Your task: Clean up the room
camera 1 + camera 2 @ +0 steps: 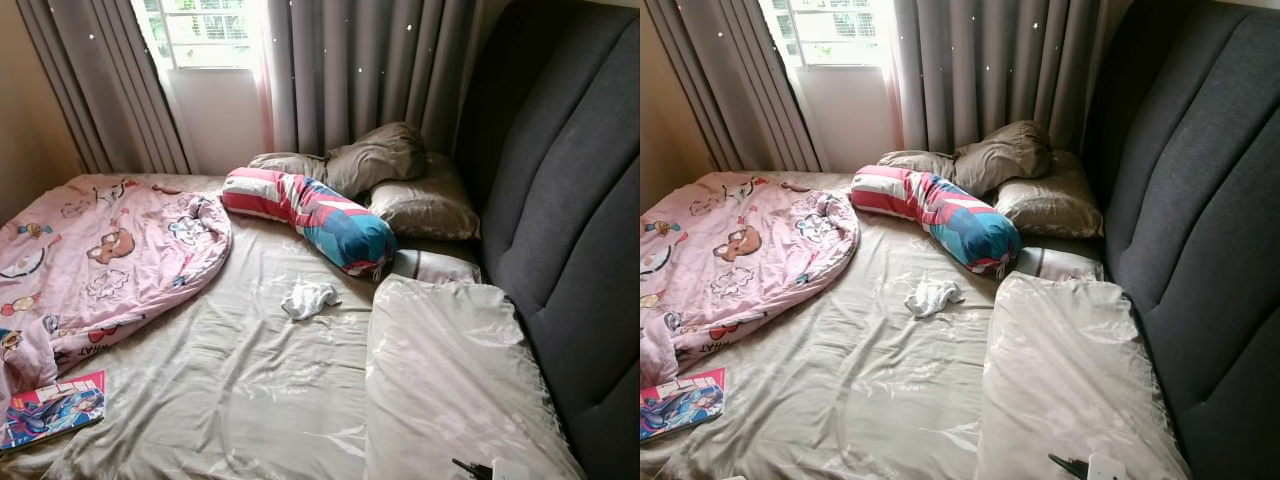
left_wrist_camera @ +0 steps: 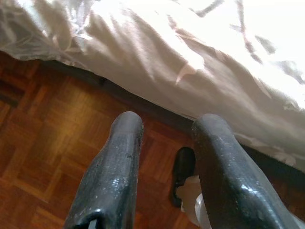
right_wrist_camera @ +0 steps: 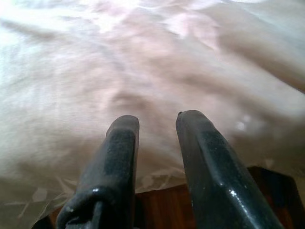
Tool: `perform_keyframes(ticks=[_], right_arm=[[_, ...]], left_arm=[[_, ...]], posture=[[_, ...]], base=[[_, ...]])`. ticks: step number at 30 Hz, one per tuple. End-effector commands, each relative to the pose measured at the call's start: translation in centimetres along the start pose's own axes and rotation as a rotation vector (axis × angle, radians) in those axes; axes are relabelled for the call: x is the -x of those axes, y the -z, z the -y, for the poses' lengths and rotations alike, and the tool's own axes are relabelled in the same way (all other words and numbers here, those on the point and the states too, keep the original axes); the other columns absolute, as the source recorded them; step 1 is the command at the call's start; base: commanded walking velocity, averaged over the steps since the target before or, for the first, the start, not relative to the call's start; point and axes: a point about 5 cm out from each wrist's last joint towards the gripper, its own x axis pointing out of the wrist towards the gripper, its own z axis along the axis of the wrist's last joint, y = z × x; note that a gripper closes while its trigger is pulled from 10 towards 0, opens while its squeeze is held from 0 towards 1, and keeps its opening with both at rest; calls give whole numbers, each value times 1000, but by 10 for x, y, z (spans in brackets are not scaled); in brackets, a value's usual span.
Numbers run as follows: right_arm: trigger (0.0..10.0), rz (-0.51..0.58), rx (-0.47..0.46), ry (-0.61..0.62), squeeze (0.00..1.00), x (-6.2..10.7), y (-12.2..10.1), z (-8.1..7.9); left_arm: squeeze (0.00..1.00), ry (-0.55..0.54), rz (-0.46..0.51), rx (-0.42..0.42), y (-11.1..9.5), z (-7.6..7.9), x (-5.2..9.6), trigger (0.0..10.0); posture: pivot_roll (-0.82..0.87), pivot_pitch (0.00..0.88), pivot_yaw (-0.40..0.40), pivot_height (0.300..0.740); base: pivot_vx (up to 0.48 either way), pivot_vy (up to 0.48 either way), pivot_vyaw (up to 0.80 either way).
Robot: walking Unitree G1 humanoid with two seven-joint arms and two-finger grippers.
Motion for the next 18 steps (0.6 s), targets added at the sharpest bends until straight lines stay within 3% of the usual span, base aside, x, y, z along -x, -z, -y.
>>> perform_keyframes(ticks=[1, 5, 11, 18], right_arm=[[10000, -4, 25, -54, 0, 1, 2, -10], [10000, -23, -11, -37, 0, 2, 7, -8], [10000, -29, -19, -25, 0, 2, 9, -6], [10000, -19, -22, -24, 0, 1, 5, -5]], left_arm=[[0, -26, -52, -15, 11, -13, 4, 10000], [0, -38, -72, -12, 18, -22, 7, 10000], [0, -59, -80, -5, 21, -39, 12, 10000], [0, -60, -72, -2, 13, -36, 8, 10000]], posture=[[60, 0, 9, 740], [61, 0, 8, 740], [61, 0, 5, 740], [60, 0, 1, 740]], base=[[0, 368, 800], [0, 384, 634], [0, 388, 0], [0, 387, 0]])
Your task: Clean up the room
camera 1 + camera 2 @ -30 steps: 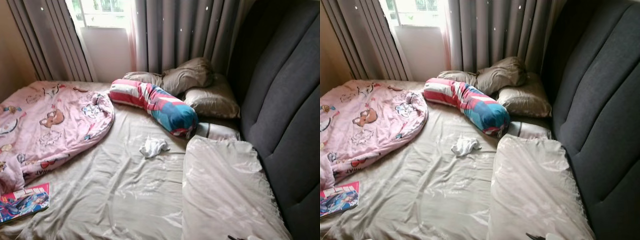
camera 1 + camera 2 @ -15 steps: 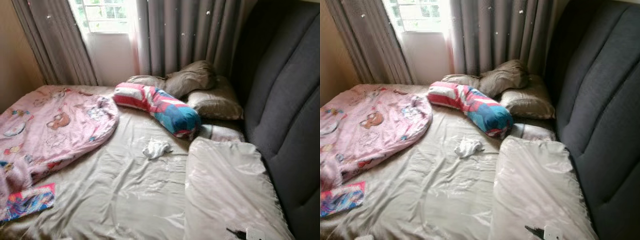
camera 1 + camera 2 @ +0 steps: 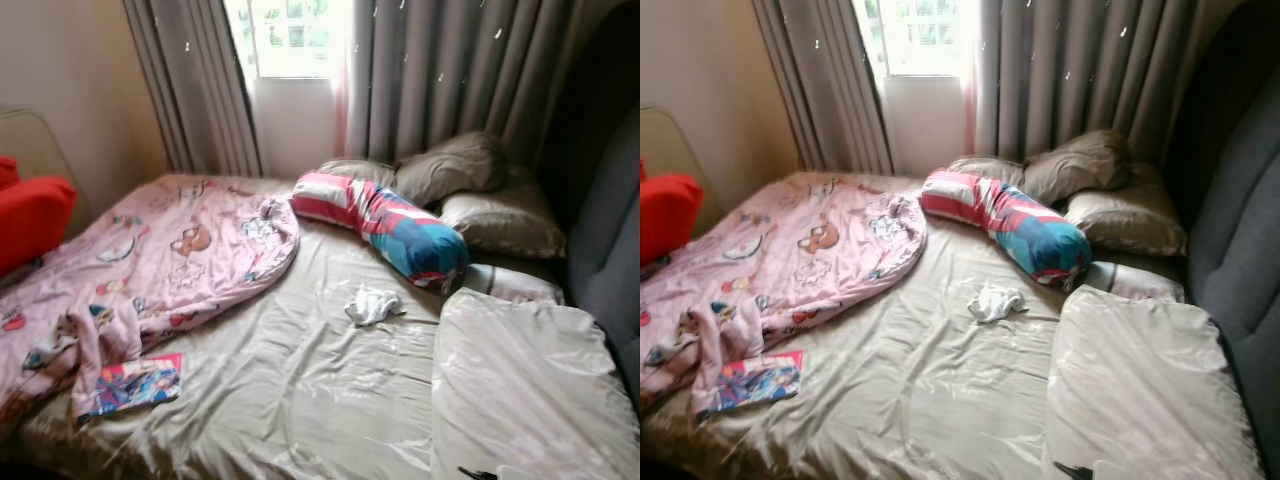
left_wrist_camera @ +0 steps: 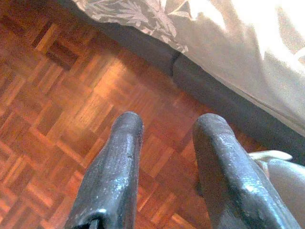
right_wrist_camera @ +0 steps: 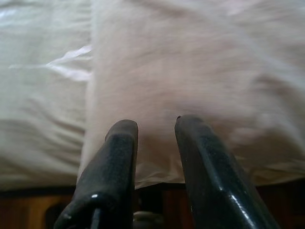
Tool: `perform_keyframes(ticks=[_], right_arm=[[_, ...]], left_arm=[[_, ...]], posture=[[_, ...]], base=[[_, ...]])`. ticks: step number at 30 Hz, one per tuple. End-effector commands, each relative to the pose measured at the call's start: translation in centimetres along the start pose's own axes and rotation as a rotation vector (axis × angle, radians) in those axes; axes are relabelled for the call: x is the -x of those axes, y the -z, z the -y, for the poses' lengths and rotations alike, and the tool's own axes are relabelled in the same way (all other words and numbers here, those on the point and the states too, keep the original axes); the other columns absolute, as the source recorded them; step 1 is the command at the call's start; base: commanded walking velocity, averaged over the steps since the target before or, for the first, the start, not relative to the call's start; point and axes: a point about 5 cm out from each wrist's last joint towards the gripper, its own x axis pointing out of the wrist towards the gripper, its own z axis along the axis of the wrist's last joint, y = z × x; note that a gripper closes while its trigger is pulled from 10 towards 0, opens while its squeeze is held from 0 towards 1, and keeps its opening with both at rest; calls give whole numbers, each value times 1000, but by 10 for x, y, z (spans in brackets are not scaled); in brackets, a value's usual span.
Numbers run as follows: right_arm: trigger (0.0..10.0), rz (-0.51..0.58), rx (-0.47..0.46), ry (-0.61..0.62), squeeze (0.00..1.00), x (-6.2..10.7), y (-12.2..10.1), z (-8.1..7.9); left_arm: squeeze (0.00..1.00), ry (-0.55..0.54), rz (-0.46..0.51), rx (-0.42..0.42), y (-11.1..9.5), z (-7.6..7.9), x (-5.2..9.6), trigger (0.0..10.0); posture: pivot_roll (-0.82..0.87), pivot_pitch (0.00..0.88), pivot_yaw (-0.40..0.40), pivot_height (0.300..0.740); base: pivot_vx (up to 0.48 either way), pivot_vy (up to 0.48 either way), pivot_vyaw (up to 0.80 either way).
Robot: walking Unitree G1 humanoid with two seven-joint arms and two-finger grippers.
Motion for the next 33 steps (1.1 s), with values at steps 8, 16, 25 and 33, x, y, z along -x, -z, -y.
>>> perform_keyframes(ticks=[8, 16, 25, 33], right_arm=[[10000, 2, -14, -40, 0, -1, -3, -16], [10000, -1, -12, -40, 0, -1, -2, -16], [10000, -6, -11, -37, 0, -1, -2, -15], [10000, -9, -12, -42, 0, -1, -1, -17]], left_arm=[[0, -2, 14, -15, -12, 11, -4, 10000], [0, 1, -1, -14, -10, 20, -5, 10000], [0, 2, 7, -13, -10, 19, -5, 10000], [0, 2, 7, -14, -10, 19, -5, 10000]], posture=[[63, 0, -2, 740], [59, 0, -1, 740], [59, 0, -1, 740], [50, 0, 5, 740]], base=[[0, 386, 0], [0, 423, 0], [0, 480, 0], [0, 480, 0]])
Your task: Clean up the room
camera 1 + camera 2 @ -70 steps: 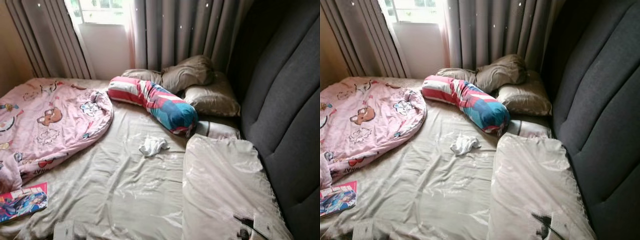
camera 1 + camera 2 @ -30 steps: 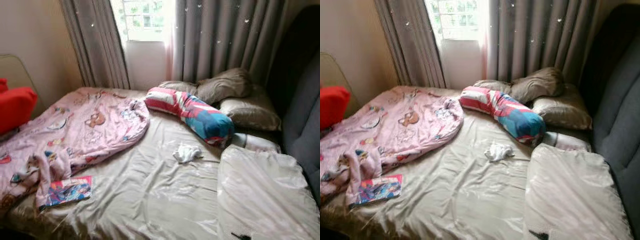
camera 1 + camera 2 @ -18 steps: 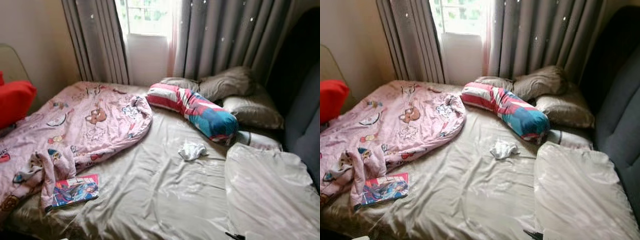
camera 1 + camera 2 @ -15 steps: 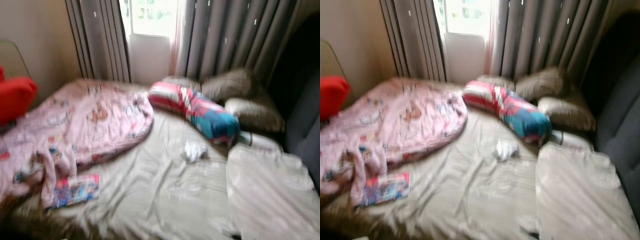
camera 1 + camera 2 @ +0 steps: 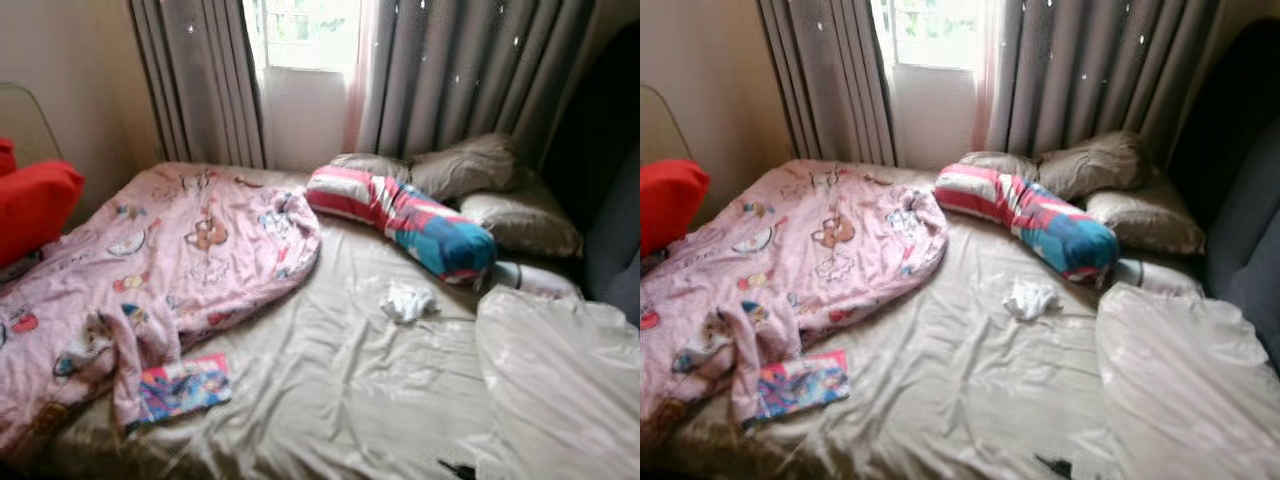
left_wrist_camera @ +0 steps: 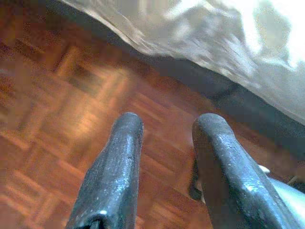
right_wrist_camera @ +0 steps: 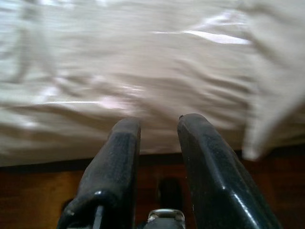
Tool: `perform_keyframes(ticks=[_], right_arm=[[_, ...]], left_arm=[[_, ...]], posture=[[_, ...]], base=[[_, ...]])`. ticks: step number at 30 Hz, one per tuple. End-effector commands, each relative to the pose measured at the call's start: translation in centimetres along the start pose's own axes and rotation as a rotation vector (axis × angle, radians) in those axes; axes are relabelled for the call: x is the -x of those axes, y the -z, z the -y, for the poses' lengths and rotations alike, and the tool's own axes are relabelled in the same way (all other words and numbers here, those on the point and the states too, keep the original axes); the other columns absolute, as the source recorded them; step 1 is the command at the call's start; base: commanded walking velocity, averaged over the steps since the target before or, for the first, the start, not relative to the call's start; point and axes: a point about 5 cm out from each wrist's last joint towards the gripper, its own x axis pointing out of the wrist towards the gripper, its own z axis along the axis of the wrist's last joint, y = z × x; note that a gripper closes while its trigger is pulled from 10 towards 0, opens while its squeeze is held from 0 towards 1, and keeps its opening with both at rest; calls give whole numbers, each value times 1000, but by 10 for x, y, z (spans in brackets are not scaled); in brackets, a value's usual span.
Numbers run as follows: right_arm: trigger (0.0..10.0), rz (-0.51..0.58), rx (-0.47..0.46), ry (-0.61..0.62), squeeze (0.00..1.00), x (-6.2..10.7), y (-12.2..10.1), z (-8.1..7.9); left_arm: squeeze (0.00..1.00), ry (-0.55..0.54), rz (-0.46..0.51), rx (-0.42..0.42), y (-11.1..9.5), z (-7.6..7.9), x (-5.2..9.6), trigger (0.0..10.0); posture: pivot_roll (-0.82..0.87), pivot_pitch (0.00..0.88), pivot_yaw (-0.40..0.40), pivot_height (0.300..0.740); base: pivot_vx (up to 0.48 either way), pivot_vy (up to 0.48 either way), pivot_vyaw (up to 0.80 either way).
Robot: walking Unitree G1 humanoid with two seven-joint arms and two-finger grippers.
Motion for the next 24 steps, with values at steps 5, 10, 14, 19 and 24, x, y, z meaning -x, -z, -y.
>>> perform_keyframes(ticks=[5, 10, 14, 19, 24], right_arm=[[10000, -11, -1, 38, 0, 2, 4, 15], [10000, -16, 1, 36, 0, 2, 5, 15], [10000, -18, 6, 29, 0, 2, 4, 14], [10000, -14, 8, 25, 0, 1, 3, 12], [10000, -14, 9, 24, 0, 1, 3, 12]], left_arm=[[0, 21, -1, -7, -1, 8, -1, 10000], [0, 24, 2, -4, -1, 10, -1, 10000], [0, 24, 2, 0, 0, 10, -1, 10000], [0, 21, -2, 2, 1, 10, -1, 10000], [0, 21, -3, 3, 1, 11, -1, 10000]], posture=[[43, 0, 7, 740], [49, 0, 3, 740], [52, 0, 0, 740], [52, 0, -1, 740], [53, 0, -2, 740]], base=[[0, 480, 0], [0, 480, 0], [0, 480, 0], [0, 480, 0], [0, 480, 0]])
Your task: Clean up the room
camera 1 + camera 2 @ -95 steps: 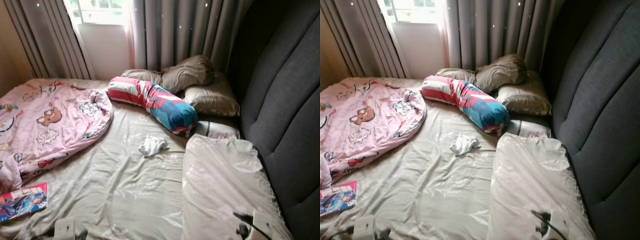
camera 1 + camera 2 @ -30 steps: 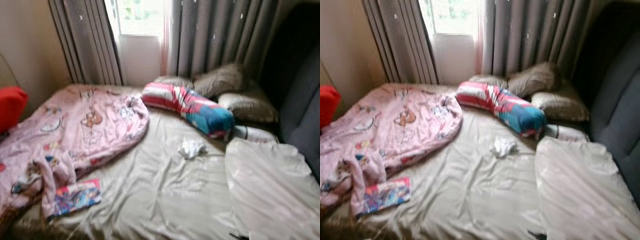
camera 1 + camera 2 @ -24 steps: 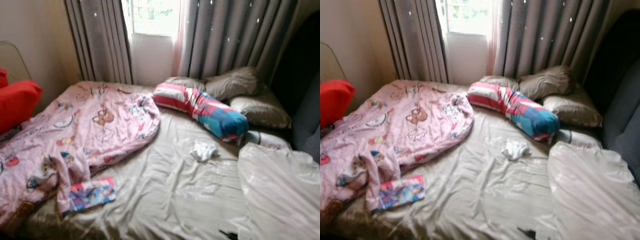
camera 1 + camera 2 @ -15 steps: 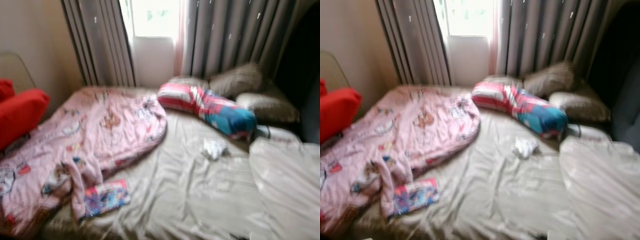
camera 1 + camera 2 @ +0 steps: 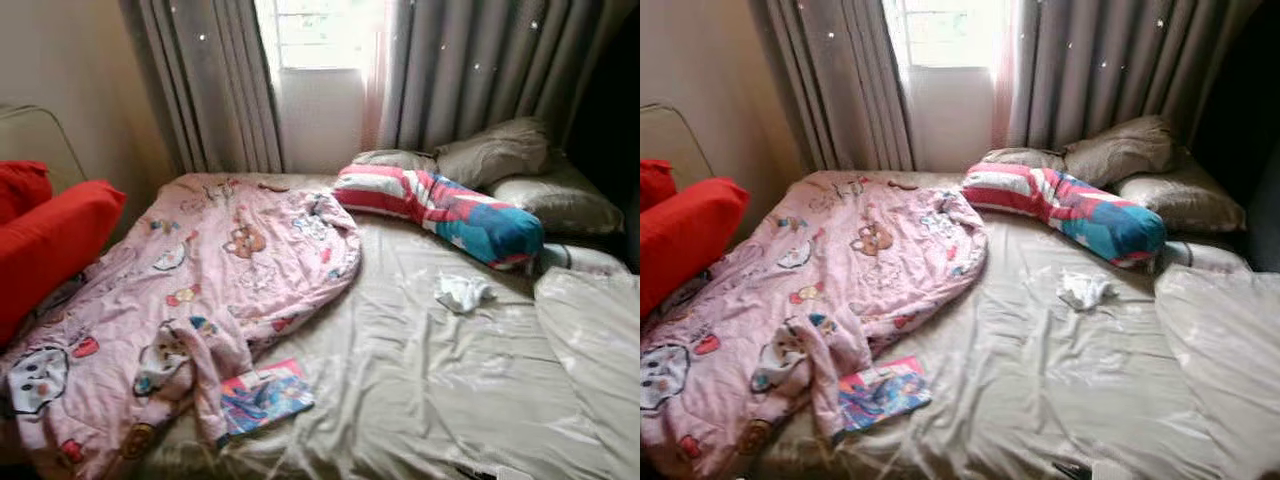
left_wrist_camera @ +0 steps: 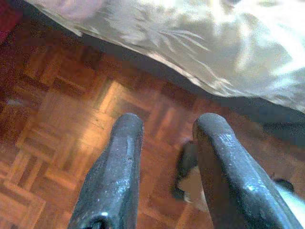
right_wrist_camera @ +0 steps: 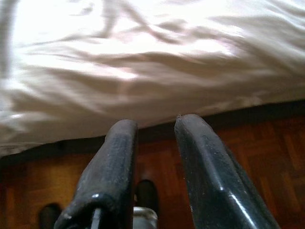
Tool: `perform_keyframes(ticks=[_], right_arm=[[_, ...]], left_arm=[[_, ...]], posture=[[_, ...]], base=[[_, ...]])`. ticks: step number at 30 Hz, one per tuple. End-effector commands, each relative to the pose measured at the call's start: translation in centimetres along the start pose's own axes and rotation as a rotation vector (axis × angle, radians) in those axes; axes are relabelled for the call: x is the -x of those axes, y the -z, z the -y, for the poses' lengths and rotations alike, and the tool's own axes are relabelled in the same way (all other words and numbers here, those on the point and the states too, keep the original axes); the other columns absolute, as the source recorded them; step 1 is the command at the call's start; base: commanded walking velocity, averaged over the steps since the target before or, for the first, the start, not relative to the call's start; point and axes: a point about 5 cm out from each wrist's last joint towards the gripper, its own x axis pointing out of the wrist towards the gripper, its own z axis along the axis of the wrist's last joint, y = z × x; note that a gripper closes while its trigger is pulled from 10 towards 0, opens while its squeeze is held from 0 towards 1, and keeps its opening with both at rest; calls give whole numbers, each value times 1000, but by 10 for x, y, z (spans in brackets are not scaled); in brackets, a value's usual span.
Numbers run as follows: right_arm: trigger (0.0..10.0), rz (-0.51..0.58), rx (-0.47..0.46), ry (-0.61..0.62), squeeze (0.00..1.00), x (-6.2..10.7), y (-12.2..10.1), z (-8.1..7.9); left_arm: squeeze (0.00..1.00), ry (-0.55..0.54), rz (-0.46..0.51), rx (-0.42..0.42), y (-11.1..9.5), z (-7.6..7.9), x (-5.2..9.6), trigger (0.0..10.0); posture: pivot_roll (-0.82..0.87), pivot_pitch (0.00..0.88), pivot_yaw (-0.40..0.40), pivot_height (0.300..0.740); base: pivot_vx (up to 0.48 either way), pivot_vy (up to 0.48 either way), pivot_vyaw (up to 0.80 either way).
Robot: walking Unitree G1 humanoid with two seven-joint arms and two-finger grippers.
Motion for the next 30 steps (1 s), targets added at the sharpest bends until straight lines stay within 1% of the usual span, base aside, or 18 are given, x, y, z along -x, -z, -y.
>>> perform_keyframes(ticks=[1, 19, 30], right_arm=[[10000, -3, 4, -22, 0, 0, 0, -8], [10000, -2, 8, -28, 0, 0, 0, -9], [10000, 5, 8, -34, 0, -1, -3, -10]], left_arm=[[0, -23, -14, -14, 4, -8, 2, 10000], [0, -21, -15, -14, 5, -7, 2, 10000], [0, -21, -12, -18, 4, -6, 1, 10000]], posture=[[53, 0, -2, 740], [53, 0, 0, 740], [51, 0, 0, 740]], base=[[0, 480, 0], [0, 474, 0], [0, 0, 0]])
